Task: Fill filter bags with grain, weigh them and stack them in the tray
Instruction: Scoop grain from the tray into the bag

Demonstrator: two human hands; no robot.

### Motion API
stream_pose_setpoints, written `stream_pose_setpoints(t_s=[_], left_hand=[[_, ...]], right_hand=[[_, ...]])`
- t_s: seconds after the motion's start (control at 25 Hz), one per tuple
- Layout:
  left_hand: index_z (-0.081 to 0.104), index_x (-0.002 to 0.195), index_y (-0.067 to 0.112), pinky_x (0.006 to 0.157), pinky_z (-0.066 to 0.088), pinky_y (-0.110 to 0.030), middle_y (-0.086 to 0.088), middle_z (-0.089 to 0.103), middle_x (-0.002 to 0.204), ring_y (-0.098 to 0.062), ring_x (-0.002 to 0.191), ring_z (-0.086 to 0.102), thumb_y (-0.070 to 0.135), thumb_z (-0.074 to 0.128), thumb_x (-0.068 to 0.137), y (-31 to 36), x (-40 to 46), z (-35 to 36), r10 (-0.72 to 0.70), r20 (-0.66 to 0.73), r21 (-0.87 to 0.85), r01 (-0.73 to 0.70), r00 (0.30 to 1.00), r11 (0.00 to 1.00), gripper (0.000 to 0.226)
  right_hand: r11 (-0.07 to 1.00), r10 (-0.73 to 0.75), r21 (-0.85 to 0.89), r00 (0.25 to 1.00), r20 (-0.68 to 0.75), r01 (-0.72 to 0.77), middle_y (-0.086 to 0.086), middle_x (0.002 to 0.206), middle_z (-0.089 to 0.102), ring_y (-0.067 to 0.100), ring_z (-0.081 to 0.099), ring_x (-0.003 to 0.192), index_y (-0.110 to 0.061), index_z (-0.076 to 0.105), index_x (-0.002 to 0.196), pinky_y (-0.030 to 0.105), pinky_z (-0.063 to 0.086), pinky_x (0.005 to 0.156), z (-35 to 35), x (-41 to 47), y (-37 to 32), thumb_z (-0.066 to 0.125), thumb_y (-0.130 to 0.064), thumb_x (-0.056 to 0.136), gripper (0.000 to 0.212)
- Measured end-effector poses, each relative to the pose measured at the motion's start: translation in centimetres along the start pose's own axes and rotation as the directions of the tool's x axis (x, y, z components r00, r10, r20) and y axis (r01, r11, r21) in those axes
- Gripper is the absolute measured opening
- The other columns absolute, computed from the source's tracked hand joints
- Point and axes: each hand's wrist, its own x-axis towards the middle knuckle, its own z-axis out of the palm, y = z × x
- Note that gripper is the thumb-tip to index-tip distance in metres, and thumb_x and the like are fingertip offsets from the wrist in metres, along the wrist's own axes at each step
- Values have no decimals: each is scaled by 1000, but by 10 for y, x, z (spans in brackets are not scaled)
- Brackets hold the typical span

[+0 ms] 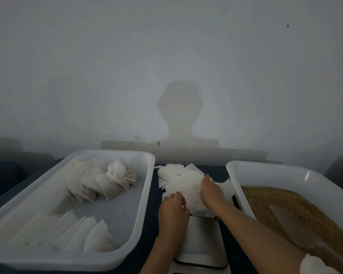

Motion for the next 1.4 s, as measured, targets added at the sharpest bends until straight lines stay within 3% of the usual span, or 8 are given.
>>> stream_pose_setpoints(t_s=[0.2,0.4,0.48,0.6,0.72,1.12,1.28,1.4], left_hand=[[57,97,18,74,41,-14,6,59,97,-5,88,49,20,55,92,1,0,0,-8,6,-31,9,1000,999,5],[53,102,22,72,39,-11,11,56,96,-4,88,50,22,56,92,4,4,-4,-10,45,-104,15,999,994,10],[50,107,25,70,40,-9,12,58,98,-1,88,54,26,55,94,14,9,-10,-1,75,-281,22,997,959,15],[43,111,28,68,46,-8,16,56,99,6,85,57,35,53,94,46,11,-19,70,137,-528,13,988,849,21],[44,104,26,67,49,-11,15,58,97,6,86,57,38,55,93,82,6,-19,152,102,-598,-62,983,799,19],[45,88,19,66,41,-21,3,57,87,-11,73,51,27,41,99,180,-27,42,301,201,-274,-241,932,931,14],[37,125,4,75,48,-32,-14,64,105,-28,91,63,12,41,97,186,-24,56,274,349,-135,-241,896,961,30],[27,133,4,71,48,-32,-16,64,103,-31,89,64,7,46,94,184,-25,58,348,444,-58,-361,826,931,44]], right_hand=[[994,-57,-86,991,125,68,13,122,60,26,58,110,-4,57,117,30,44,95,-6,-5,0,46,-18,99,25],[990,-116,-103,980,-159,100,6,96,62,19,60,88,-7,64,96,26,45,74,-29,-21,0,47,-14,97,18],[990,-132,3,945,-299,139,1,73,53,17,51,68,-9,56,71,24,35,55,-52,-30,-2,52,-14,93,23],[936,-153,241,914,-375,255,6,65,60,20,55,60,-4,59,67,30,43,56,-88,-55,5,61,-13,86,21],[863,-193,389,921,-338,323,-6,62,63,8,61,57,-24,60,63,15,48,53,-116,-90,29,64,-15,87,27],[758,-41,625,970,-241,187,0,65,67,7,63,57,-21,64,63,22,50,58,-118,-152,158,66,-26,87,24],[874,103,479,994,-24,-79,-1,76,69,10,62,69,-10,68,79,20,44,62,-103,-149,187,54,-21,95,24],[787,133,573,970,205,-228,1,95,64,14,58,86,-19,63,92,23,43,69,-99,-147,191,43,-23,98,20]])
